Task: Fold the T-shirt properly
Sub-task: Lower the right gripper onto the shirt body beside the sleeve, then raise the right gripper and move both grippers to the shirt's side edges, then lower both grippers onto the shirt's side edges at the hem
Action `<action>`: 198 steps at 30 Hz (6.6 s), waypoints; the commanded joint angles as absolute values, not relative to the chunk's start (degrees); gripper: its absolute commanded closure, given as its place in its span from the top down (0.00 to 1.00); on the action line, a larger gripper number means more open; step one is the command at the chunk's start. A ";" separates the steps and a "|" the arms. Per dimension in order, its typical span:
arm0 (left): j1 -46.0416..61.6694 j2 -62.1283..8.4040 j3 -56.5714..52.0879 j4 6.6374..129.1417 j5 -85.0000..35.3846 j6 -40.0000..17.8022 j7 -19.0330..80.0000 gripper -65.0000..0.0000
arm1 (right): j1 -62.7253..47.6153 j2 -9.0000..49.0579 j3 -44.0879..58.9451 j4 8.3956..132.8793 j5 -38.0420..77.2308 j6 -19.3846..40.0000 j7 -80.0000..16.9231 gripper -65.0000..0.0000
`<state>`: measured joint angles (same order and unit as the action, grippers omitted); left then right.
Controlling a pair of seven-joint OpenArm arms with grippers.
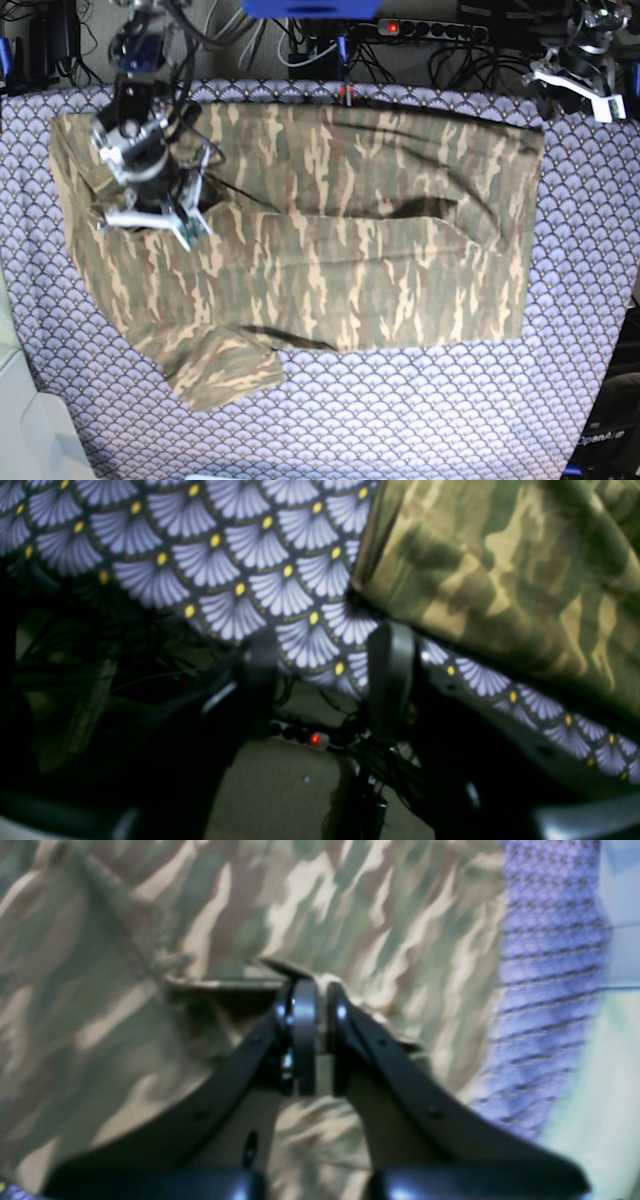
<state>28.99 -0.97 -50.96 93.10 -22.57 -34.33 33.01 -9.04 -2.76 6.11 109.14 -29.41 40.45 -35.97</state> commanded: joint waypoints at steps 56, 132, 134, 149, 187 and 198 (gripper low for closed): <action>0.66 -8.04 -58.68 103.34 -6.73 -34.77 50.24 0.45 | 16.84 1.80 15.08 94.90 -33.10 40.00 -40.22 0.44; -0.66 1.71 -44.35 106.86 11.82 -34.77 49.80 0.45 | 39.16 17.80 23.78 16.84 -33.19 32.57 6.46 0.55; -0.84 1.71 -44.35 106.59 11.82 -34.68 49.80 0.45 | 39.34 17.89 23.69 16.92 -33.19 35.56 6.29 0.47; -5.23 1.71 -44.35 104.75 12.18 -34.24 50.07 0.46 | 38.20 18.95 24.13 23.43 -32.92 38.02 6.55 0.00; -1.80 7.34 -44.26 109.41 11.82 -34.95 50.24 0.75 | 47.43 24.75 29.85 14.37 -32.92 37.41 -0.04 0.50; 0.84 7.16 -44.70 111.08 11.82 -34.95 50.07 0.75 | 45.23 24.13 29.93 14.02 -32.92 36.88 -0.48 0.50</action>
